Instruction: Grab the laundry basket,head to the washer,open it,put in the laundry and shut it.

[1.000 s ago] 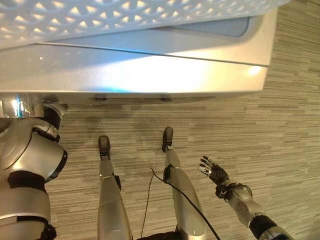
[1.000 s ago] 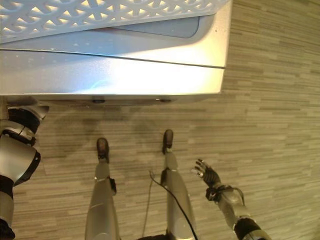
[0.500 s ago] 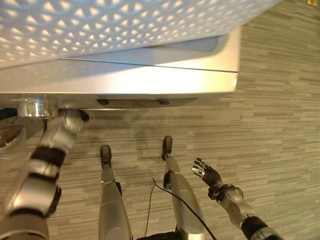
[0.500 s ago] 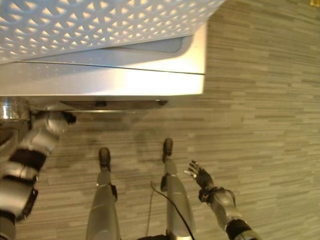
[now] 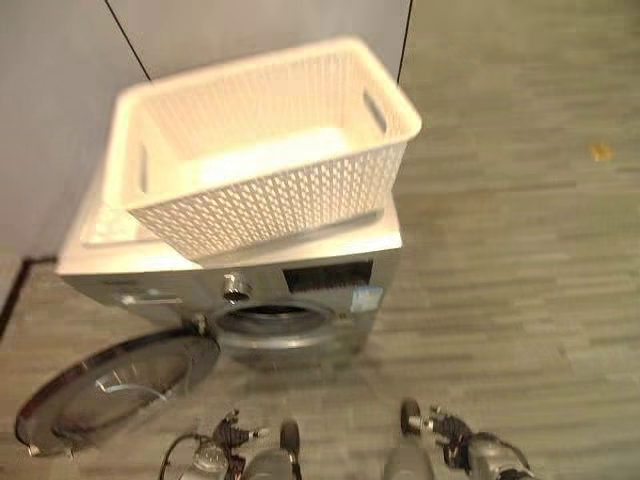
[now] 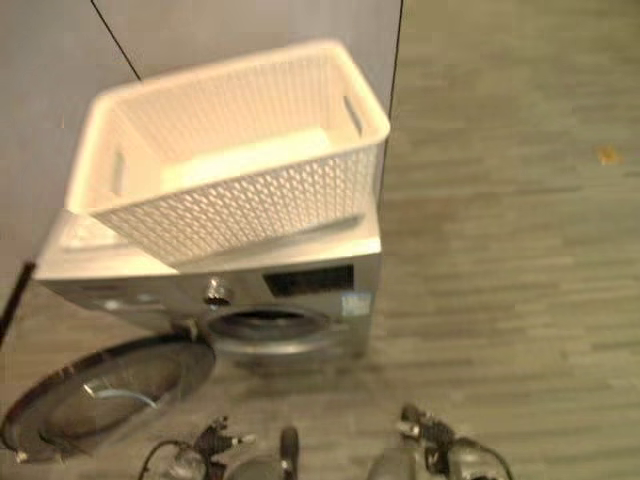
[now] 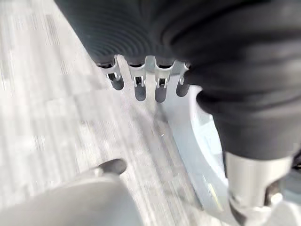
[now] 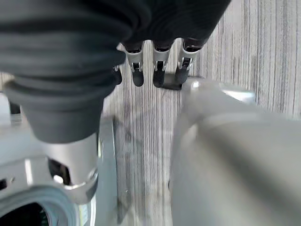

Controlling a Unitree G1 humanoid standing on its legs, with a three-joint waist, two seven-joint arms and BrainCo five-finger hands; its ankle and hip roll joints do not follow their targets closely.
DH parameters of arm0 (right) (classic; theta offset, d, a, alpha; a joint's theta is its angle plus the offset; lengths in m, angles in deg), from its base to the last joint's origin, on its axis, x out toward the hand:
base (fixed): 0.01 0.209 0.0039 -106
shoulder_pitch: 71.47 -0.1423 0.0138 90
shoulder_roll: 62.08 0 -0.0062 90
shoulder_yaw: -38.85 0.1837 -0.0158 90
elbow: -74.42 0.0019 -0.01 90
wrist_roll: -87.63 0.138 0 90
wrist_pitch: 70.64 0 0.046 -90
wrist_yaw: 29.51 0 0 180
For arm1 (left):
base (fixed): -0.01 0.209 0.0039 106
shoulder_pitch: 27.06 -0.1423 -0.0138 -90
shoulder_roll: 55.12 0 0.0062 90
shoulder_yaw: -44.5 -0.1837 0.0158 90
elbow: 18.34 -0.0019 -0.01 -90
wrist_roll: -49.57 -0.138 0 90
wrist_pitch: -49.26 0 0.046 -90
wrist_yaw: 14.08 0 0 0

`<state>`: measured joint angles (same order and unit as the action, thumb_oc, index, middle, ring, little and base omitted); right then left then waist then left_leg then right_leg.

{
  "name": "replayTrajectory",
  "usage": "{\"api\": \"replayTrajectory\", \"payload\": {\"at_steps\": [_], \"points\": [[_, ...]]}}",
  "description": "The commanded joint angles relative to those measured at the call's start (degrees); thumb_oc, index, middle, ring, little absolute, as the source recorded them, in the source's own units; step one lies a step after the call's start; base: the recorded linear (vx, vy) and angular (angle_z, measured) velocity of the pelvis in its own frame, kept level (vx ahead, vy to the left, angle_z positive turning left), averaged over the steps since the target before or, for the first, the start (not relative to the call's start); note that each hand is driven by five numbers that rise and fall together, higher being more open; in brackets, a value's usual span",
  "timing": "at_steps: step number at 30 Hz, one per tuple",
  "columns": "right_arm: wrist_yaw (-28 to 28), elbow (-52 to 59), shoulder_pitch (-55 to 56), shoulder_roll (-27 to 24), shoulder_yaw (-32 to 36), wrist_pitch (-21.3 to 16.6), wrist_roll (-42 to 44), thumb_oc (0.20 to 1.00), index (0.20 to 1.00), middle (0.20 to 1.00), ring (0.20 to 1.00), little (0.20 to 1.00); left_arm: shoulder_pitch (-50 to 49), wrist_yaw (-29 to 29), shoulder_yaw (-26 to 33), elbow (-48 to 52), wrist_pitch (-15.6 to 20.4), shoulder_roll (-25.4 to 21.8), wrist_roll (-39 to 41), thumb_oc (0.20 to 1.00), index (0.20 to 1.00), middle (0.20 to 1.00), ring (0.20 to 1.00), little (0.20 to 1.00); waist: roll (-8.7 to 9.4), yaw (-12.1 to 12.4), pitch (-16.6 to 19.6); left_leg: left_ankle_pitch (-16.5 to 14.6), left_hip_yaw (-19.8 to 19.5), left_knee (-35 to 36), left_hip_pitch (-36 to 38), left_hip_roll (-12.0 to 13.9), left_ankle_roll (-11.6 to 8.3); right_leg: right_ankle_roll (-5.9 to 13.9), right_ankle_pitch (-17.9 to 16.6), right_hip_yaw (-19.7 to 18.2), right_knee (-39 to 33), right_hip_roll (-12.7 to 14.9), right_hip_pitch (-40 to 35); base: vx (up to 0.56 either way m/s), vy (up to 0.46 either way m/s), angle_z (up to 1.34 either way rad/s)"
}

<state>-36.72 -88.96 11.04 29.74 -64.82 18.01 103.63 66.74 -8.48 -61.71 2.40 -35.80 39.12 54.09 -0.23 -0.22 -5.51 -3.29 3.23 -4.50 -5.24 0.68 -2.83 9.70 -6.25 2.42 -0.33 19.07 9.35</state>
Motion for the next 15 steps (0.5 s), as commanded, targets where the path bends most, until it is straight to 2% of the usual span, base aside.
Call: {"api": "replayTrajectory", "payload": {"at_steps": [1,4,6,7,10,12,13,15], "points": [[1.5,0.0,-2.3,-2.4,1.7,0.4,-1.8,1.0,1.0,1.0,1.0,1.0,1.9,-1.0,2.7,-1.2,0.7,0.8,0.0,1.0,1.0,1.0,1.0,1.0,-2.23,2.3,-2.0,0.5,-4.8,3.0,0.2,0.0,2.72,1.98,4.4,5.9,9.4,-2.8,-3.1,0.09,-0.143,-0.01],[2.0,-3.0,-1.4,-1.2,2.9,0.8,-1.9,1.0,1.0,1.0,1.0,1.0,1.0,-0.1,5.1,-2.8,0.9,0.3,0.9,1.0,1.0,1.0,1.0,1.0,-1.61,3.8,0.5,1.3,-5.5,6.0,3.7,0.9,2.0,1.01,6.9,6.0,7.9,-4.1,-6.6,0.12,-0.183,-0.06],[3.1,-5.1,0.8,-1.0,4.9,1.0,-2.0,1.0,1.0,1.0,1.0,1.0,0.8,1.3,7.5,-3.7,1.0,-1.2,1.8,1.0,1.0,1.0,1.0,1.0,-0.78,4.9,3.5,3.4,-7.8,8.1,4.2,2.8,-0.12,-0.33,9.3,8.6,4.3,-6.4,-11.1,0.12,-0.32,0.25],[3.1,-5.1,0.8,-0.9,4.9,1.0,-2.0,1.0,1.0,1.0,1.0,1.0,0.7,1.3,7.5,-3.7,1.0,-1.2,1.8,1.0,1.0,1.0,1.0,1.0,-0.8,4.7,3.5,3.4,-7.9,8.1,4.2,2.8,-0.14,-0.35,9.3,8.7,4.2,-6.4,-11.3,0.02,-0.233,0.4],[3.4,-5.3,2.5,-1.8,5.6,0.7,-1.1,1.0,1.0,1.0,1.0,1.0,1.9,2.3,8.4,-1.7,1.3,-3.8,3.2,1.0,1.0,1.0,1.0,1.0,-0.65,4.9,4.1,5.9,-10.6,8.4,2.5,4.5,-1.9,-2.29,11.3,10.3,2.2,-9.6,-12.7,-0.02,-0.216,0.58],[4.2,-6.1,3.4,-3.1,5.1,0.5,-3.8,1.0,1.0,1.0,1.0,1.0,3.2,3.3,9.1,4.9,1.6,-7.2,3.2,1.0,1.0,1.0,1.0,1.0,-1.44,5.8,4.6,8.0,-12.7,9.5,1.1,5.9,-3.64,-3.11,12.1,12.7,0.1,-11.5,-14.1,-0.04,-0.207,0.33],[4.2,-6.1,3.4,-3.1,5.1,0.5,-3.8,1.0,1.0,1.0,1.0,1.0,3.1,3.3,9.1,5.0,1.5,-7.2,3.2,1.0,1.0,1.0,1.0,1.0,-1.45,5.6,4.6,8.0,-12.8,9.5,1.0,6.0,-3.67,-3.13,12.0,12.9,0.1,-11.5,-14.2,-0.09,-0.131,0.34],[5.3,-5.7,3.3,-4.3,4.4,0.5,-6.7,1.0,1.0,1.0,1.0,1.0,6.2,5.0,9.7,10.6,1.6,-11.1,2.9,1.0,1.0,1.0,1.0,1.0,-2.1,5.7,3.5,10.5,-12.6,9.5,-1.5,7.0,-5.18,-3.73,13.2,15.0,-0.3,-12.4,-14.5,-0.15,-0.061,0.69]]}}
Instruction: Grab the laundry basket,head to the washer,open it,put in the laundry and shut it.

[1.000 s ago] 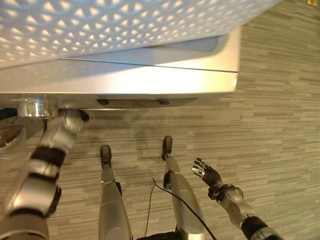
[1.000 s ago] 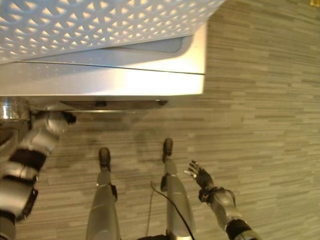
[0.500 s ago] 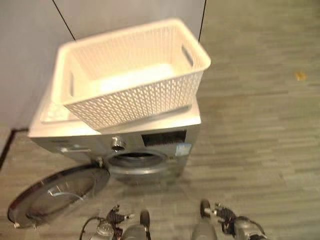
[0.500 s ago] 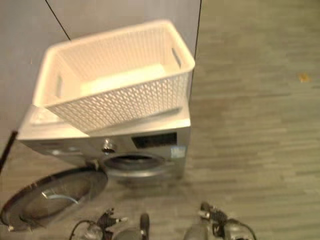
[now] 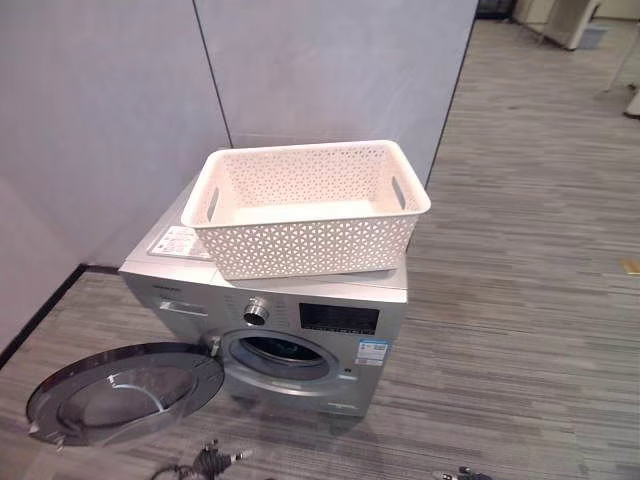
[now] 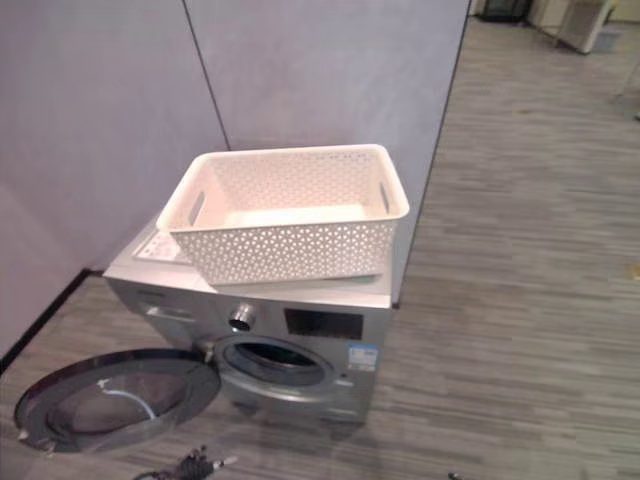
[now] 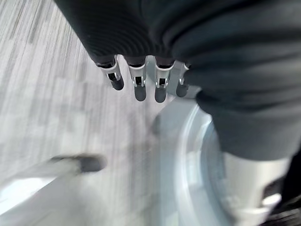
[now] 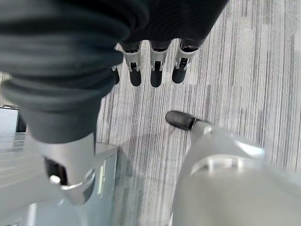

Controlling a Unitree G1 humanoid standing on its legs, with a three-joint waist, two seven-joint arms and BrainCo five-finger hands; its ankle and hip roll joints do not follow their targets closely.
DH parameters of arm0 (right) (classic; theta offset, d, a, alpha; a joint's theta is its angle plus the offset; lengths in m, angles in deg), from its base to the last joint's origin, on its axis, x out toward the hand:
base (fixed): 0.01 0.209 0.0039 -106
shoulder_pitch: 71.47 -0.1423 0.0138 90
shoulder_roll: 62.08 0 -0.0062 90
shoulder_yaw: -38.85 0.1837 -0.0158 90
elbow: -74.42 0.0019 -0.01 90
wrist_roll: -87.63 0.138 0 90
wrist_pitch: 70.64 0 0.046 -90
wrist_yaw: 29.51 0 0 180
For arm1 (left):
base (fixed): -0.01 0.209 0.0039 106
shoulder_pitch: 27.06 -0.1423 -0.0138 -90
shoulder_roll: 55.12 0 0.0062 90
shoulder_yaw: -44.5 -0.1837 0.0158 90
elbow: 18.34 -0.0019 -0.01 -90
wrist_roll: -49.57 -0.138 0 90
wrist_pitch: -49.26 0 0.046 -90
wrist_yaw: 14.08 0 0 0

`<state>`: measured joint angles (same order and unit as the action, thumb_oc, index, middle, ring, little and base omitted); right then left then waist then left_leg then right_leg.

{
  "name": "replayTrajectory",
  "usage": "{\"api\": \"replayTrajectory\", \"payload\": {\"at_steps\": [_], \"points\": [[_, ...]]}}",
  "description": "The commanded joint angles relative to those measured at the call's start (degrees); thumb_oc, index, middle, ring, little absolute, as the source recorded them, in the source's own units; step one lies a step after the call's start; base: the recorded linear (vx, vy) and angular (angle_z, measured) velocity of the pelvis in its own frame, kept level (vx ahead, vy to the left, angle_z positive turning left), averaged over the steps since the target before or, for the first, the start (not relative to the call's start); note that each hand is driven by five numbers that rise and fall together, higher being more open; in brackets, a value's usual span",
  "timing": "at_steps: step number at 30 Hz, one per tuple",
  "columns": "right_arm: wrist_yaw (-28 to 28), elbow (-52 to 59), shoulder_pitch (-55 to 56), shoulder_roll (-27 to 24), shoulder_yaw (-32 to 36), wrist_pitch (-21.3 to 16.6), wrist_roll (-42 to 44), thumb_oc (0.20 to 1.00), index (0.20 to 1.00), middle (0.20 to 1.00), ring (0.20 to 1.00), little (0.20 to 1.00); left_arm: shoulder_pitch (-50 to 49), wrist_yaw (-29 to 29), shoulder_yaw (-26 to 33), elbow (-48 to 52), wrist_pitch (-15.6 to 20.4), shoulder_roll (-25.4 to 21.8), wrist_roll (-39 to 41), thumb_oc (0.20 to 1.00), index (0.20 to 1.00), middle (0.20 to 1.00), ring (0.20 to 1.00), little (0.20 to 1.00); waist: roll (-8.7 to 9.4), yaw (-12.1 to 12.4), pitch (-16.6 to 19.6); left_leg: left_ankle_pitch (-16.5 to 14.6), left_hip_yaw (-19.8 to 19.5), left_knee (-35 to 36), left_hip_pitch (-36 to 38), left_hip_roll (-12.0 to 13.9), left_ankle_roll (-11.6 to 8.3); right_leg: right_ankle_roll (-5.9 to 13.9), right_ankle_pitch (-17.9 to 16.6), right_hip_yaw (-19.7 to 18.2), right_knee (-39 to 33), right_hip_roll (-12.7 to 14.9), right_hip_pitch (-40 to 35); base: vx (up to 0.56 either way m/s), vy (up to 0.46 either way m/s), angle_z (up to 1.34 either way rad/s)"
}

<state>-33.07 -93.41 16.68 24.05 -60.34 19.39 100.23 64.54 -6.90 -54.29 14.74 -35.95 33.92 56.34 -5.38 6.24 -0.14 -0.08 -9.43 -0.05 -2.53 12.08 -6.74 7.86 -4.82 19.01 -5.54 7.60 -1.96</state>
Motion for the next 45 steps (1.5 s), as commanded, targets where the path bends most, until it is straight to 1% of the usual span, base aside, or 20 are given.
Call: {"api": "replayTrajectory", "payload": {"at_steps": [1,3,5,6,8,9,12,13,15,18,19,20,23,29,31,33,36,37,40,45], "points": [[1.8,-0.4,-2.3,0.9,-0.6,-1.0,-4.3,1.0,1.0,1.0,1.0,1.0,10.7,4.6,2.6,0.3,1.6,-8.1,0.1,1.0,1.0,1.0,1.0,1.0,3.06,-1.4,-2.8,8.0,3.5,5.0,-5.6,-3.6,-1.48,-2.16,12.1,-0.5,4.9,-0.8,-3.2,-0.19,-0.029,0.73],[2.1,0.9,-1.9,0.4,-2.5,-0.9,-5.8,1.0,1.0,1.0,1.0,1.0,13.8,7.0,3.7,4.2,1.1,-11.9,-2.1,1.0,1.0,1.0,1.0,1.0,3.49,-2.6,-4.3,8.9,13.2,3.9,-6.3,-1.2,-1.08,-2.29,12.0,1.2,4.5,-0.2,-3.9,-0.16,0.006,0.62],[1.7,2.2,-1.4,0.2,-3.5,-0.7,-6.2,1.0,1.0,1.0,1.0,1.0,14.6,8.6,6.1,9.8,0.4,-15.6,-3.9,1.0,1.0,1.0,1.0,1.0,3.65,-3.1,-4.8,9.6,15.8,3.1,-5.3,1.5,-1.96,-2.17,11.6,1.1,4.7,0.0,-3.9,-0.08,0.031,0.61],[1.4,2.9,-1.5,0.1,-4.0,-0.7,-6.5,1.0,1.0,1.0,1.0,1.0,14.6,9.4,7.9,10.4,0.4,-17.8,-3.7,1.0,1.0,1.0,1.0,1.0,3.89,-3.0,-5.0,9.0,14.2,1.7,-5.0,2.3,-2.16,-2.21,11.4,0.4,5.2,0.4,-3.5,-0.03,0.056,0.2],[0.8,3.7,-1.8,0.0,-4.8,-0.5,-7.0,1.0,1.0,1.0,1.0,1.0,13.2,10.4,12.3,14.1,0.2,-22.6,-4.2,1.0,1.0,1.0,1.0,1.0,3.8,-2.4,-5.0,7.2,6.8,0.4,-3.7,3.2,-2.24,-2.32,11.4,-1.7,6.5,0.7,-1.7,0.02,0.128,-0.21],[0.4,4.3,-1.6,0.1,-5.2,-0.4,-6.9,1.0,1.0,1.0,1.0,1.0,14.1,11.7,14.1,13.2,-0.1,-26.4,-4.1,1.0,1.0,1.0,1.0,1.0,3.29,-2.8,-4.8,8.1,3.6,1.0,-3.3,4.7,-2.84,-1.95,11.4,-3.7,7.0,1.0,-1.0,0.05,0.148,-0.49],[0.2,5.4,-1.5,0.1,-5.3,-0.5,-5.9,1.0,1.0,1.0,1.0,1.0,16.8,11.9,14.1,10.2,-0.4,-30.6,-3.7,1.0,1.0,1.0,1.0,1.0,3.27,-3.5,-4.9,8.2,4.2,1.1,-3.4,5.3,-2.56,-1.34,11.0,-4.6,6.9,1.5,-0.9,0.06,0.167,-0.57],[-0.4,6.1,-0.8,0.0,-5.2,-0.5,-5.4,1.0,1.0,1.0,1.0,1.0,18.6,10.9,13.1,6.4,-1.2,-34.8,-4.9,1.0,1.0,1.0,1.0,1.0,3.09,-4.1,-4.5,7.5,5.0,1.7,-3.0,4.9,-2.77,-0.56,10.1,-5.3,6.2,1.8,-1.1,0.09,0.314,-0.15],[-0.4,9.7,-2.0,-0.3,-6.3,-1.2,-2.2,1.0,1.0,1.0,1.0,1.0,30.2,7.5,3.4,-5.8,-2.2,-42.3,-8.1,1.0,1.0,1.0,1.0,1.0,4.5,-5.8,-7.0,6.0,7.2,2.2,-4.6,3.4,-2.89,1.02,6.4,-7.0,5.7,3.9,3.0,-0.15,0.322,-0.2],[-1.0,12.9,-4.3,0.1,-9.4,-1.8,-1.3,1.0,1.0,1.0,1.0,1.0,41.0,5.7,-5.9,-13.4,-2.4,-46.8,-11.4,1.0,1.0,1.0,1.0,1.0,7.31,-6.1,-10.3,5.1,9.4,1.4,-7.3,2.6,-2.42,2.11,3.5,-9.0,6.0,5.0,8.2,-0.27,0.142,-0.11],[-1.2,16.3,-6.5,-0.1,-12.4,-2.1,0.0,1.0,1.0,1.0,1.0,1.0,48.7,3.4,-13.5,-18.9,-3.3,-48.9,-15.2,1.0,1.0,1.0,1.0,1.0,9.82,-6.3,-13.2,4.5,10.2,-0.3,-10.8,2.1,-2.03,2.76,1.1,-10.2,5.3,5.7,11.5,-0.27,0.112,-0.22],[-1.2,16.3,-6.5,0.1,-12.2,-2.1,0.0,1.0,1.0,1.0,1.0,1.0,49.4,3.4,-14.2,-19.2,-3.2,-48.9,-15.1,1.0,1.0,1.0,1.0,1.0,9.99,-6.1,-13.2,4.5,10.2,-0.5,-11.0,2.0,-2.01,2.78,1.1,-10.2,5.3,5.7,11.6,-0.25,0.086,-0.35],[-0.6,17.2,-9.9,0.3,-14.3,-2.4,2.0,1.0,1.0,1.0,1.0,1.0,54.9,1.4,-18.8,-24.4,-3.9,-49.3,-16.8,1.0,1.0,1.0,1.0,1.0,12.78,-6.3,-16.0,3.8,9.8,-3.2,-15.5,1.4,-1.58,3.39,-1.3,-10.7,3.7,6.3,14.5,-0.13,0.043,-0.07],[0.8,17.7,-13.2,0.3,-14.6,-2.6,3.6,1.0,1.0,1.0,1.0,1.0,55.4,-0.7,-18.6,-27.2,-4.5,-46.4,-14.1,1.0,1.0,1.0,1.0,1.0,14.59,-6.5,-17.9,3.1,8.6,-6.1,-19.6,0.8,-1.3,3.61,-2.7,-11.2,2.7,6.2,16.6,-0.04,0.007,-0.03],[0.8,17.2,-14.4,0.5,-15.1,-2.1,3.7,1.0,1.0,1.0,1.0,1.0,53.1,-3.6,-18.0,-29.7,-5.1,-45.0,-13.8,1.0,1.0,1.0,1.0,1.0,15.4,-6.8,-18.2,2.9,8.4,-7.0,-20.7,0.9,-1.23,3.68,-3.0,-11.6,2.5,5.9,17.3,-0.01,0.019,0.02],[0.2,15.7,-16.1,1.3,-17.1,-1.0,2.1,1.0,1.0,1.0,1.0,1.0,46.6,-11.0,-17.5,-33.2,-6.6,-43.4,-16.8,1.0,1.0,1.0,1.0,1.0,16.71,-7.6,-17.7,2.4,8.7,-7.8,-21.2,1.6,-1.16,3.56,-3.5,-12.6,2.2,5.4,18.0,0.01,0.007,-0.05],[-0.3,16.9,-17.2,1.0,-18.0,-0.8,1.3,1.0,1.0,1.0,1.0,1.0,42.9,-13.2,-18.4,-35.0,-7.2,-43.3,-21.9,1.0,1.0,1.0,1.0,1.0,17.7,-8.7,-17.2,2.0,9.1,-7.9,-20.8,2.2,-1.32,3.4,-3.7,-13.6,2.2,4.8,18.4,0.02,0.011,-0.17],[-0.4,18.1,-17.4,0.3,-18.0,-0.5,0.3,1.0,1.0,1.0,1.0,1.0,37.1,-17.6,-17.1,-35.2,-7.6,-42.9,-24.0,1.0,1.0,1.0,1.0,1.0,18.0,-9.2,-17.0,1.8,9.5,-8.1,-20.6,2.6,-1.36,3.28,-3.7,-14.2,2.3,4.5,18.8,0.01,0.03,-0.16],[-0.6,18.5,-17.0,-0.2,-17.7,-0.1,-0.8,1.0,1.0,1.0,1.0,1.0,32.3,-20.0,-15.7,-33.9,-7.6,-42.5,-24.8,1.0,1.0,1.0,1.0,1.0,17.81,-9.4,-16.9,1.5,9.8,-8.4,-20.4,2.9,-1.38,3.13,-3.7,-14.7,2.4,4.2,19.0,0.02,0.02,-0.24],[-0.9,17.5,-16.0,-1.9,-16.0,0.3,-2.6,1.0,1.0,1.0,1.0,1.0,25.7,-21.7,-12.7,-29.6,-7.8,-37.3,-23.0,1.0,1.0,1.0,1.0,1.0,16.32,-9.2,-16.6,0.9,10.3,-8.7,-18.9,3.4,-1.51,2.73,-2.9,-15.1,3.1,3.8,18.5,0.05,-0.005,-0.16]]}}
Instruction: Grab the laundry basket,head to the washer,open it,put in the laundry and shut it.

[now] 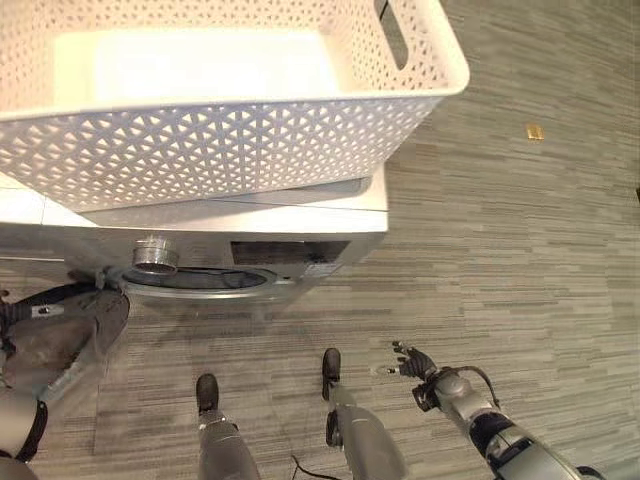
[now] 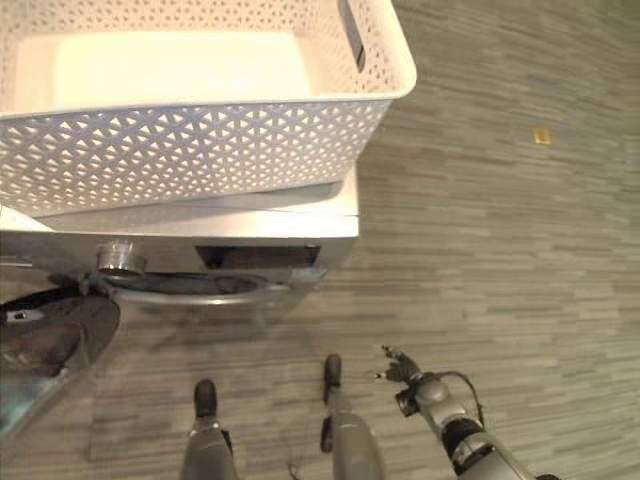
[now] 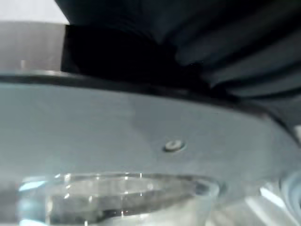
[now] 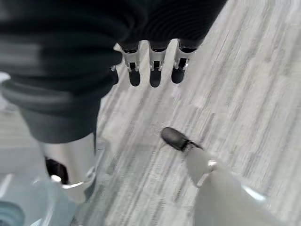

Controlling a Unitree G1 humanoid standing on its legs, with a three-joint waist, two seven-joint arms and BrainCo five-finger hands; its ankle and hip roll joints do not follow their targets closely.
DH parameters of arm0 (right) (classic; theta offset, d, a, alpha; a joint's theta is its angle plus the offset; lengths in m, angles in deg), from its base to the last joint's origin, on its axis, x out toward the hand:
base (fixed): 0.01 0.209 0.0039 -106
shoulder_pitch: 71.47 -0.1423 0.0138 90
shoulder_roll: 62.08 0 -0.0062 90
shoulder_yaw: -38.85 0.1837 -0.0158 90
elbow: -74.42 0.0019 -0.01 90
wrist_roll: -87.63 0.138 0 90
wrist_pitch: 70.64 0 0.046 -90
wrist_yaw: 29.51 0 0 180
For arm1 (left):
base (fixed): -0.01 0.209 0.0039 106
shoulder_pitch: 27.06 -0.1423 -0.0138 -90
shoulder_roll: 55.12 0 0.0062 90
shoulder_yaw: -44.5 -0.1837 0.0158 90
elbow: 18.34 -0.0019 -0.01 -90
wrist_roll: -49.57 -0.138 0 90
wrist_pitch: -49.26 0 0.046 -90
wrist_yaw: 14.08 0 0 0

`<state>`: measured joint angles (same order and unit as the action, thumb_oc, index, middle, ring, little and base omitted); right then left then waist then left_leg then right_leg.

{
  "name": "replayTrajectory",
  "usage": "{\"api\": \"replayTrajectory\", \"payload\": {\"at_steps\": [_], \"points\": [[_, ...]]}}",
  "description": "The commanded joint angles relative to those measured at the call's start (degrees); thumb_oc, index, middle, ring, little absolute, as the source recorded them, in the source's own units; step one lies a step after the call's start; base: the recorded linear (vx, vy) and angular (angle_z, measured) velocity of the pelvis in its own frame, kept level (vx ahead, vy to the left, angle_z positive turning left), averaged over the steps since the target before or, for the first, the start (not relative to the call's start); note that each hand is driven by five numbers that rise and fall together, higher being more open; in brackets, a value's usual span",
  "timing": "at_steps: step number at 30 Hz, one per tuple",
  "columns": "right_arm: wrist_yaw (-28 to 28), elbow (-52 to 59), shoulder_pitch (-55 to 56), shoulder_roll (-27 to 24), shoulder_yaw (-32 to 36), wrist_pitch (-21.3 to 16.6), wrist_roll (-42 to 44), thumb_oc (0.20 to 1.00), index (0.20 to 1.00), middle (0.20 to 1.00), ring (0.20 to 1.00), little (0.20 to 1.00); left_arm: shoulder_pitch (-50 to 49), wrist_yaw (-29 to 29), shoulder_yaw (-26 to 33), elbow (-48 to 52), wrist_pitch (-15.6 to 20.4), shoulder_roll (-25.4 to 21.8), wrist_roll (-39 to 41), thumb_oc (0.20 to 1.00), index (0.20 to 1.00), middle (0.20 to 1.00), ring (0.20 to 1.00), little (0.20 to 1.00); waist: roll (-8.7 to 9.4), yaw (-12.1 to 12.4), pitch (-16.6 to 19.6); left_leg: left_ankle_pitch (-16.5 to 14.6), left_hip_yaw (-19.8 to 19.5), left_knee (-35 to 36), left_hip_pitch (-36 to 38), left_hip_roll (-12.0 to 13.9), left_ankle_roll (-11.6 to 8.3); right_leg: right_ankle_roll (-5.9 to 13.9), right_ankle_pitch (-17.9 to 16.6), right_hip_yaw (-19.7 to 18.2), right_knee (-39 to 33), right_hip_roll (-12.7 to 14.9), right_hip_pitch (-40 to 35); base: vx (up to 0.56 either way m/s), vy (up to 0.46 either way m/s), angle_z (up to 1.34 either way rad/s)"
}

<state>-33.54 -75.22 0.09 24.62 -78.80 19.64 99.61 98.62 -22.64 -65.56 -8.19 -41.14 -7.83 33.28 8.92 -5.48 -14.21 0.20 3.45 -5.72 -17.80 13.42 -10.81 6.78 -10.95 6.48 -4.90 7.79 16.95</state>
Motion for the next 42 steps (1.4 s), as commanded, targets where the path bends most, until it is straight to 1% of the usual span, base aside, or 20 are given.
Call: {"api": "replayTrajectory", "payload": {"at_steps": [1,6,7,8,10,12,13,14,15,18,19,20,21,22,25,28,29,36,40,42], "points": [[-0.7,-0.6,1.0,-2.7,2.7,0.1,-2.3,1.0,1.0,1.0,1.0,1.0,-9.8,-5.6,-0.9,-6.0,-2.6,5.6,-0.2,1.0,1.0,1.0,1.0,1.0,1.54,2.5,-2.4,0.4,-2.4,-2.8,-2.9,2.2,2.5,3.69,3.4,-2.8,2.6,3.5,-0.6,0.07,-0.022,-0.05],[-1.8,0.0,2.6,-4.6,4.8,0.2,-2.5,1.0,1.0,1.0,1.0,1.0,-18.4,-6.0,2.4,-3.6,-2.2,12.9,1.9,1.0,1.0,1.0,1.0,1.0,-1.03,2.2,-1.1,0.7,-0.1,-0.6,2.2,4.1,1.9,2.86,4.5,-4.5,2.7,1.9,-1.8,0.07,-0.041,-0.16],[-1.8,0.0,2.6,-4.6,4.8,0.2,-2.5,1.0,1.0,1.0,1.0,1.0,-18.4,-6.0,2.4,-3.6,-2.2,12.9,1.9,1.0,1.0,1.0,1.0,1.0,-1.03,2.2,-1.1,0.7,-0.1,-0.6,2.2,4.1,1.9,2.86,4.5,-4.5,2.7,1.9,-1.8,0.08,-0.08,-0.42],[-2.4,-0.8,3.0,-5.8,5.8,0.2,-3.1,1.0,1.0,1.0,1.0,1.0,-22.8,-5.8,4.5,-2.7,-1.9,15.4,2.3,1.0,1.0,1.0,1.0,1.0,-2.56,2.0,-0.1,1.6,1.4,1.3,4.5,5.1,1.54,2.43,4.9,-5.4,2.2,0.6,-2.4,0.07,-0.098,-0.53],[-3.3,-2.9,2.6,-7.3,6.3,-0.4,-5.3,1.0,1.0,1.0,1.0,1.0,-25.2,-0.4,6.5,-1.6,-0.4,18.1,1.6,1.0,1.0,1.0,1.0,1.0,-4.58,2.7,0.6,5.1,2.9,5.0,6.9,6.8,0.93,2.11,6.0,-6.4,1.6,-1.9,-2.5,0.04,-0.096,-0.5],[-2.4,-6.2,2.5,-8.1,8.4,-1.0,-5.1,1.0,1.0,1.0,1.0,1.0,-21.2,4.1,5.5,-0.2,0.1,20.1,3.2,1.0,1.0,1.0,1.0,1.0,-6.11,3.9,1.1,11.5,2.2,10.2,6.4,7.5,-0.5,1.66,6.6,-5.0,0.7,-2.7,-2.6,-0.14,-0.134,-0.44],[-2.1,-8.5,2.3,-10.0,8.1,-1.1,-7.6,1.0,1.0,1.0,1.0,1.0,-17.6,4.3,3.4,1.8,1.2,21.3,4.9,1.0,1.0,1.0,1.0,1.0,-6.77,4.0,1.3,12.3,1.4,10.1,6.2,5.6,-0.17,0.9,7.2,-3.1,0.5,-2.1,-1.7,-0.22,-0.143,-0.13],[-2.1,-8.5,2.3,-10.0,8.1,-1.1,-7.7,1.0,1.0,1.0,1.0,1.0,-17.5,4.3,3.4,1.8,1.2,21.3,4.9,1.0,1.0,1.0,1.0,1.0,-6.76,3.9,1.4,12.4,1.4,10.0,6.0,5.5,-0.16,0.91,7.2,-3.1,0.4,-2.0,-1.6,-0.23,-0.131,0.48],[-1.5,-9.5,2.9,-11.7,9.0,-1.0,-8.8,1.0,1.0,1.0,1.0,1.0,-16.9,4.8,3.1,4.5,1.8,20.4,5.2,1.0,1.0,1.0,1.0,1.0,-7.09,3.8,1.8,10.7,0.9,8.1,6.7,4.0,0.69,0.67,7.2,-1.4,0.4,-1.1,-1.3,-0.12,-0.09,0.9],[-1.1,-12.2,2.8,-15.6,12.7,-0.7,-8.6,1.0,1.0,1.0,1.0,1.0,-17.8,3.9,1.7,15.9,2.5,19.5,6.3,1.0,1.0,1.0,1.0,1.0,-8.17,2.8,3.9,3.9,-1.2,-7.0,9.5,-1.0,2.14,-0.21,6.6,1.3,-0.1,0.1,-0.8,-0.13,-0.08,0.97],[-0.7,-13.4,3.7,-16.3,14.4,-0.7,-8.5,1.0,1.0,1.0,1.0,1.0,-18.5,4.5,1.2,20.5,2.7,19.0,5.8,1.0,1.0,1.0,1.0,1.0,-8.9,2.4,4.6,1.9,-1.0,-7.8,12.2,-2.4,2.54,-0.12,6.4,1.9,-0.1,0.0,-1.1,-0.05,0.077,0.96],[-0.9,-13.0,6.9,-18.1,19.2,-0.7,-7.4,1.0,1.0,1.0,1.0,1.0,-17.9,4.0,0.5,30.3,2.1,18.9,4.1,1.0,1.0,1.0,1.0,1.0,-10.83,0.4,5.9,0.7,2.4,-3.3,17.3,-1.6,3.1,0.6,6.0,3.4,-0.1,0.2,-1.8,-0.03,0.085,0.8],[-0.9,-12.9,7.0,-18.1,19.3,-0.7,-7.4,1.0,1.0,1.0,1.0,1.0,-17.9,3.9,0.5,30.4,2.1,18.9,4.1,1.0,1.0,1.0,1.0,1.0,-10.71,0.5,6.0,1.0,2.5,-3.0,17.4,-1.8,3.12,0.59,5.9,3.4,-0.1,0.4,-1.7,-0.04,0.161,0.33],[-0.6,-13.0,9.4,-18.6,23.1,-0.8,-6.4,1.0,1.0,1.0,1.0,1.0,-17.8,4.2,0.3,35.9,2.1,19.4,3.0,1.0,1.0,1.0,1.0,1.0,-12.3,-0.6,7.7,2.3,3.8,2.6,20.3,-1.1,2.5,1.03,5.0,4.1,0.1,0.4,-1.9,-0.02,0.132,0.98],[-0.2,-13.6,11.7,-18.1,27.0,-0.9,-4.5,1.0,1.0,1.0,1.0,1.0,-16.7,4.3,-0.6,42.6,2.4,21.2,0.8,1.0,1.0,1.0,1.0,1.0,-13.46,-1.4,8.7,0.6,3.4,6.3,21.7,-2.2,2.73,1.94,3.7,5.2,0.8,2.1,-2.1,-0.08,0.139,0.9],[-0.3,-13.6,13.0,-17.4,28.1,-0.8,-4.3,1.0,1.0,1.0,1.0,1.0,-15.8,4.3,-0.3,46.1,2.0,22.0,-0.2,1.0,1.0,1.0,1.0,1.0,-12.99,-1.2,9.3,-2.4,3.3,8.0,23.0,-4.1,3.6,2.95,2.2,6.1,1.2,4.0,-2.5,-0.13,0.087,0.22],[-0.4,-13.6,13.6,-16.6,29.1,-0.7,-3.2,1.0,1.0,1.0,1.0,1.0,-15.4,3.4,-0.8,47.7,1.7,22.5,-1.0,1.0,1.0,1.0,1.0,1.0,-12.53,-1.1,9.5,-5.1,3.7,9.1,23.7,-5.3,4.45,3.5,1.6,6.8,1.6,5.4,-2.5,-0.13,0.07,-0.03],[-0.6,-14.5,14.1,-14.6,30.9,-0.3,-0.6,1.0,1.0,1.0,1.0,1.0,-16.7,2.2,-2.4,42.7,1.2,25.7,-0.6,1.0,1.0,1.0,1.0,1.0,-11.62,-1.2,9.4,-7.1,2.8,10.7,24.7,-8.5,6.24,5.16,0.3,6.9,2.9,8.1,-2.1,-0.08,0.057,0.05],[-2.4,-17.4,15.6,-13.5,31.2,0.2,-2.7,1.0,1.0,1.0,1.0,1.0,-25.0,-0.9,0.6,55.8,2.5,21.3,-1.0,1.0,1.0,1.0,1.0,1.0,-11.02,0.7,9.4,-7.9,2.9,10.7,25.0,-9.2,6.83,5.74,-0.9,8.5,2.3,9.8,-3.0,0.01,-0.009,-0.06],[-3.3,-18.8,16.0,-13.6,31.7,0.3,-3.8,1.0,1.0,1.0,1.0,1.0,-33.4,-7.8,3.6,66.7,4.0,16.2,4.3,1.0,1.0,1.0,1.0,1.0,-11.61,1.8,9.3,-8.3,3.2,10.7,25.9,-8.8,6.89,5.9,-1.1,9.3,2.1,9.5,-3.6,0.07,-0.015,-0.02]]}}
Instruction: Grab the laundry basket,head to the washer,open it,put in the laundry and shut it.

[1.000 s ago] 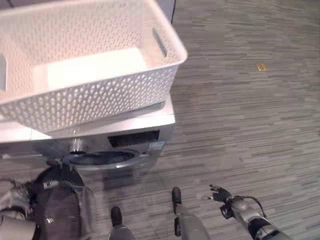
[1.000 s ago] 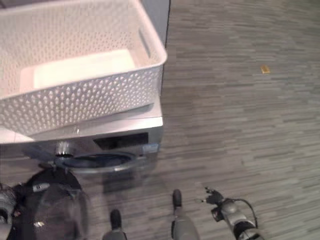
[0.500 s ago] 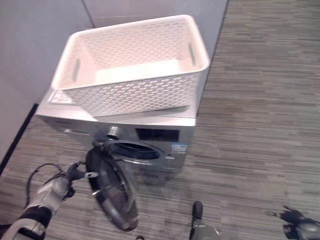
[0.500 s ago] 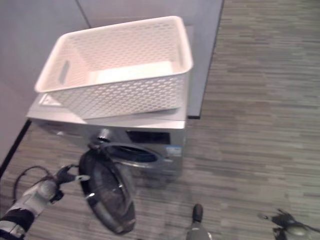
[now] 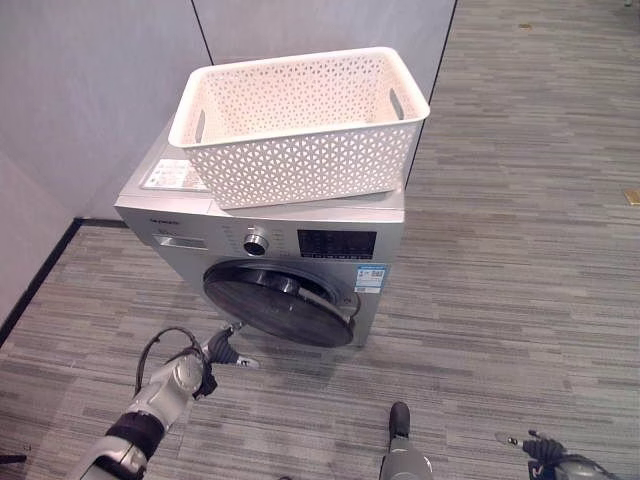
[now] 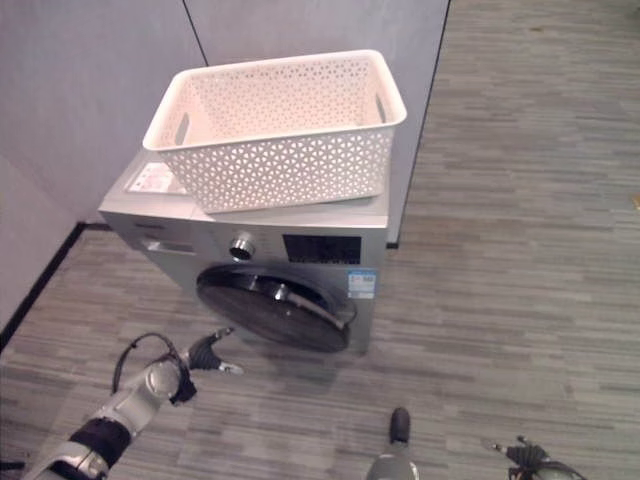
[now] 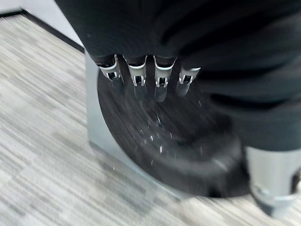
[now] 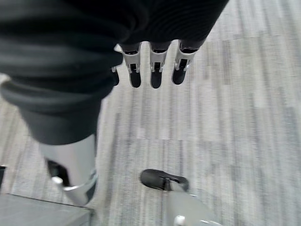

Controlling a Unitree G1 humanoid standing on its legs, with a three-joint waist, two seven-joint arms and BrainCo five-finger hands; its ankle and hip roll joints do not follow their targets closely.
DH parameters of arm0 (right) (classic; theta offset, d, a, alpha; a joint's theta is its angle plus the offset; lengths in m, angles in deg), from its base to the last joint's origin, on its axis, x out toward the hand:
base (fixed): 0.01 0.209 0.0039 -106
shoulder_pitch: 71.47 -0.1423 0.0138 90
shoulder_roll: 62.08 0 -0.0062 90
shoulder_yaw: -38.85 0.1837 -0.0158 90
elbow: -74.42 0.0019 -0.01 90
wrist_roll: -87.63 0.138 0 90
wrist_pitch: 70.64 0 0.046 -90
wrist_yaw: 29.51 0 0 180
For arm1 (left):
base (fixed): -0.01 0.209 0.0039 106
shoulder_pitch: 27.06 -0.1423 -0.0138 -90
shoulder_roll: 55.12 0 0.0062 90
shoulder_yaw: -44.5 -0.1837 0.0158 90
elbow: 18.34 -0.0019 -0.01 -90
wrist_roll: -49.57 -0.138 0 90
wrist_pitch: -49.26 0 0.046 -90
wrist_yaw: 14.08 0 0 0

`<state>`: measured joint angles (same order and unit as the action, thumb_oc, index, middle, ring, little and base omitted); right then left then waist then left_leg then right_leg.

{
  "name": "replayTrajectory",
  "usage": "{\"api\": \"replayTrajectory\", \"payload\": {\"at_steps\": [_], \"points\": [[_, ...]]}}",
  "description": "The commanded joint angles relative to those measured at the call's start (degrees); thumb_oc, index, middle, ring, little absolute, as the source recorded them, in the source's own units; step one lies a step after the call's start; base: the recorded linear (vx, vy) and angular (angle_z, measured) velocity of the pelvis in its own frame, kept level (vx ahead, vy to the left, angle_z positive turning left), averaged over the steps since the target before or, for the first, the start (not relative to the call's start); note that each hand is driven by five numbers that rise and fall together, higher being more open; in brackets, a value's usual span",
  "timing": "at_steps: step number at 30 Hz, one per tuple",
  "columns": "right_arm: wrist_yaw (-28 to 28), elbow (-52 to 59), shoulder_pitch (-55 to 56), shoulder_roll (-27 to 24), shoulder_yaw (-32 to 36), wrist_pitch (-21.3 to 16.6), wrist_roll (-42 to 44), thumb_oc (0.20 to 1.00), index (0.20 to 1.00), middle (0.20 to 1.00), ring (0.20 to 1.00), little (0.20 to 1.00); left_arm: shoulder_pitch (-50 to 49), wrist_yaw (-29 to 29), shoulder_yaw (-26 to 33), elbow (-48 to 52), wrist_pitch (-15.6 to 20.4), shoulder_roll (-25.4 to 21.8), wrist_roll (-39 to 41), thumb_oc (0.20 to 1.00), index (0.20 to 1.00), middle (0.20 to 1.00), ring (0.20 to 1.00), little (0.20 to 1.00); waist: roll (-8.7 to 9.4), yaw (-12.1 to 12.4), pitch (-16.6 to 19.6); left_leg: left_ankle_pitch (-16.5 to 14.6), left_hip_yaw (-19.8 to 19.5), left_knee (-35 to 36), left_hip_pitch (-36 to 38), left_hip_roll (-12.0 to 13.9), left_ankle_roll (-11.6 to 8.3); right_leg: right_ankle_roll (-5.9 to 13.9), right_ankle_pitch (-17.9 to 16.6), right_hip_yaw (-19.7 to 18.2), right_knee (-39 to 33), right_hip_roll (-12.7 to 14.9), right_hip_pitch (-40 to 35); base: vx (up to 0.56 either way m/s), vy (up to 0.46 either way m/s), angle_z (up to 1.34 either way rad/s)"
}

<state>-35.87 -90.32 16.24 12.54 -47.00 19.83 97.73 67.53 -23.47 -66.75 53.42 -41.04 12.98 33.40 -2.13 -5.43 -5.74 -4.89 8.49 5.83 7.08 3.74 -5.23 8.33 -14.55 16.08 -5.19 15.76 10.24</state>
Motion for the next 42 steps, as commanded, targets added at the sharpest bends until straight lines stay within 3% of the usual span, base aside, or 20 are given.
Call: {"api": "replayTrajectory", "payload": {"at_steps": [1,2,3,5,7,10,12,13,14,16,19,20,23,27,28,29,32,36,41,42], "points": [[-1.5,-4.2,-0.1,-1.4,-0.3,0.1,-2.2,1.0,1.0,1.0,1.0,1.0,-7.8,-10.6,7.8,11.0,4.5,-8.0,8.8,1.0,1.0,1.0,1.0,1.0,-0.38,1.9,1.2,-3.0,-1.7,-0.8,1.1,0.7,1.28,4.29,2.2,-0.3,2.2,1.6,3.1,0.06,-0.005,-0.09],[-1.5,-4.2,-0.1,-1.4,-0.3,0.1,-2.2,1.0,1.0,1.0,1.0,1.0,-7.9,-10.6,7.8,11.0,4.5,-8.0,8.8,1.0,1.0,1.0,1.0,1.0,-0.35,1.9,1.2,-3.0,-1.7,-0.8,1.0,0.7,1.29,4.29,2.2,-0.3,2.2,1.7,3.2,0.09,-0.005,-0.14],[-2.2,-4.5,0.9,-1.8,0.0,-0.5,-2.8,1.0,1.0,1.0,1.0,1.0,-17.9,-16.7,13.9,21.6,5.3,-14.7,25.6,1.0,1.0,1.0,1.0,1.0,-1.27,3.0,1.3,-3.5,-1.3,-0.8,2.0,1.3,1.06,4.54,2.2,0.1,2.1,1.1,2.4,0.09,-0.019,-0.1],[-4.0,-5.9,2.7,-1.6,1.1,-2.3,-0.8,1.0,1.0,1.0,1.0,1.0,-33.6,-25.7,23.6,34.0,4.2,-23.8,46.2,1.0,1.0,1.0,1.0,1.0,-1.39,4.4,1.9,-2.7,-1.9,-0.8,2.4,1.7,0.99,4.84,1.3,1.2,1.9,1.5,1.6,0.09,-0.048,-0.09],[-4.4,-6.9,2.5,-1.1,0.6,-3.0,-0.8,1.0,1.0,1.0,1.0,1.0,-38.2,-27.6,25.2,36.0,3.7,-25.6,49.8,1.0,1.0,1.0,1.0,1.0,-0.96,4.4,2.2,-2.2,-2.3,-0.8,2.5,1.8,1.08,4.97,1.0,1.6,1.8,1.8,1.4,0.06,-0.05,0.29],[-3.8,-7.5,0.2,-1.3,-1.1,-2.9,-1.0,1.0,1.0,1.0,1.0,1.0,-35.1,-28.9,14.7,29.1,4.1,-26.7,43.5,1.0,1.0,1.0,1.0,1.0,-1.1,4.1,1.9,-2.2,-2.5,-0.8,2.9,2.6,0.81,5.08,1.3,1.8,2.0,1.4,0.9,0.04,-0.025,0.11],[-3.0,-7.0,-2.4,-1.6,-3.1,-2.5,-1.3,1.0,1.0,1.0,1.0,1.0,-26.9,-28.7,1.0,17.6,7.1,-25.4,30.6,1.0,1.0,1.0,1.0,1.0,-1.02,3.2,1.6,-1.8,-2.5,-0.8,2.4,2.8,0.64,4.89,1.5,1.4,2.1,1.3,1.3,0.03,-0.013,-0.07],[-2.9,-6.2,-3.6,-1.1,-4.7,-2.3,-1.3,1.0,1.0,1.0,1.0,1.0,-23.5,-28.1,-5.0,12.4,8.4,-23.4,21.5,1.0,1.0,1.0,1.0,1.0,-0.73,2.3,1.4,-2.1,-2.4,-0.9,2.4,3.1,0.55,4.92,1.9,0.9,2.1,0.8,1.5,0.02,-0.008,-0.06],[-2.3,-5.2,-4.5,-1.3,-5.6,-2.1,-1.5,1.0,1.0,1.0,1.0,1.0,-17.4,-26.8,-12.7,3.8,10.0,-18.1,12.6,1.0,1.0,1.0,1.0,1.0,-0.73,2.1,1.2,-1.8,-2.3,-0.8,1.9,3.1,0.45,4.61,2.0,0.3,2.1,0.7,2.3,0.02,0.001,-0.05],[-0.7,-2.4,-5.4,-0.6,-7.7,-2.2,-2.1,1.0,1.0,1.0,1.0,1.0,-12.8,-25.3,-20.2,-7.6,10.0,-7.8,1.3,1.0,1.0,1.0,1.0,1.0,-0.14,1.2,0.8,-2.1,-1.9,-0.8,1.4,3.6,0.41,4.33,2.9,-0.8,2.3,-0.2,3.2,-0.01,-0.01,-0.08],[0.8,2.3,-5.6,-0.2,-9.2,-2.2,-1.1,1.0,1.0,1.0,1.0,1.0,-10.5,-17.3,-23.3,-31.1,9.9,8.5,-12.3,1.0,1.0,1.0,1.0,1.0,0.9,-0.3,0.0,-1.7,-1.4,-0.8,-0.3,3.9,0.19,3.44,3.4,-2.6,2.7,-1.3,5.8,-0.06,-0.031,-0.21],[1.2,4.1,-5.5,-0.1,-9.6,-2.3,-0.6,1.0,1.0,1.0,1.0,1.0,-9.2,-14.3,-22.9,-36.3,9.5,11.5,-15.8,1.0,1.0,1.0,1.0,1.0,1.37,-0.8,-0.3,-1.7,-1.1,-0.8,-1.0,4.0,0.13,3.2,3.5,-3.2,2.8,-1.7,6.9,-0.08,-0.034,-0.26],[2.0,7.8,-5.2,0.5,-11.2,-2.6,-0.1,1.0,1.0,1.0,1.0,1.0,-3.3,-6.9,-21.7,-44.5,8.4,14.5,-20.8,1.0,1.0,1.0,1.0,1.0,2.92,-1.9,-1.1,-1.4,-0.4,-0.8,-2.9,4.6,-0.23,2.78,3.3,-4.6,3.1,-2.6,9.4,-0.08,-0.051,-0.2],[3.5,12.2,-5.4,1.3,-13.5,-3.1,0.4,1.0,1.0,1.0,1.0,1.0,10.8,3.5,-18.1,-50.0,5.9,13.8,-17.7,1.0,1.0,1.0,1.0,1.0,4.89,-3.0,-3.5,-0.1,-0.1,-0.8,-5.9,5.4,-1.0,2.38,3.1,-5.7,4.0,-2.9,12.9,-0.12,-0.056,-0.08],[4.3,14.3,-5.6,1.1,-14.0,-3.3,0.7,1.0,1.0,1.0,1.0,1.0,18.3,6.1,-16.8,-51.0,4.5,12.3,-16.2,1.0,1.0,1.0,1.0,1.0,5.54,-3.2,-5.5,0.6,-0.5,-0.8,-7.5,5.6,-1.23,2.31,3.1,-5.7,5.0,-2.9,14.7,-0.12,-0.057,-0.01],[4.3,14.3,-5.7,1.1,-13.9,-3.3,0.7,1.0,1.0,1.0,1.0,1.0,18.3,6.1,-16.8,-51.0,4.5,12.3,-16.2,1.0,1.0,1.0,1.0,1.0,5.57,-3.2,-5.6,0.6,-0.6,-0.8,-7.5,5.6,-1.22,2.31,3.1,-5.7,5.1,-2.9,14.8,-0.13,-0.06,0.02],[5.6,16.4,-6.6,1.1,-13.9,-4.0,2.4,1.0,1.0,1.0,1.0,1.0,31.7,11.4,-14.3,-51.5,3.2,8.2,-11.3,1.0,1.0,1.0,1.0,1.0,6.23,-3.3,-9.2,2.3,-1.8,-0.8,-10.3,5.9,-1.68,2.37,3.3,-4.9,7.2,-2.2,17.3,-0.1,-0.059,0.1],[7.4,19.1,-7.9,3.6,-14.6,-5.9,6.7,1.0,1.0,1.0,1.0,1.0,51.4,20.0,-8.2,-53.1,2.2,6.7,3.1,1.0,1.0,1.0,1.0,1.0,6.92,-4.3,-13.5,3.8,-4.0,-0.8,-14.4,6.8,-2.18,2.53,4.3,-3.6,10.5,-2.0,21.0,-0.09,-0.075,0.15],[8.7,22.1,-9.9,4.6,-17.1,-7.9,10.0,1.0,1.0,1.0,1.0,1.0,66.2,24.3,-8.8,-55.8,3.4,5.6,11.5,1.0,1.0,1.0,1.0,1.0,7.63,-6.7,-14.9,4.2,-4.4,-0.8,-16.9,7.4,-2.76,2.92,5.3,-3.2,13.5,-2.0,24.4,-0.03,-0.057,0.19],[9.2,23.4,-10.4,4.7,-17.8,-9.2,11.8,1.0,1.0,1.0,1.0,1.0,68.3,25.1,-7.9,-55.2,5.3,3.8,17.5,1.0,1.0,1.0,1.0,1.0,7.6,-7.6,-14.9,4.2,-4.4,-0.8,-17.6,7.6,-3.05,3.03,5.7,-3.2,15.0,-1.9,25.9,0.01,-0.011,0.14]]}}
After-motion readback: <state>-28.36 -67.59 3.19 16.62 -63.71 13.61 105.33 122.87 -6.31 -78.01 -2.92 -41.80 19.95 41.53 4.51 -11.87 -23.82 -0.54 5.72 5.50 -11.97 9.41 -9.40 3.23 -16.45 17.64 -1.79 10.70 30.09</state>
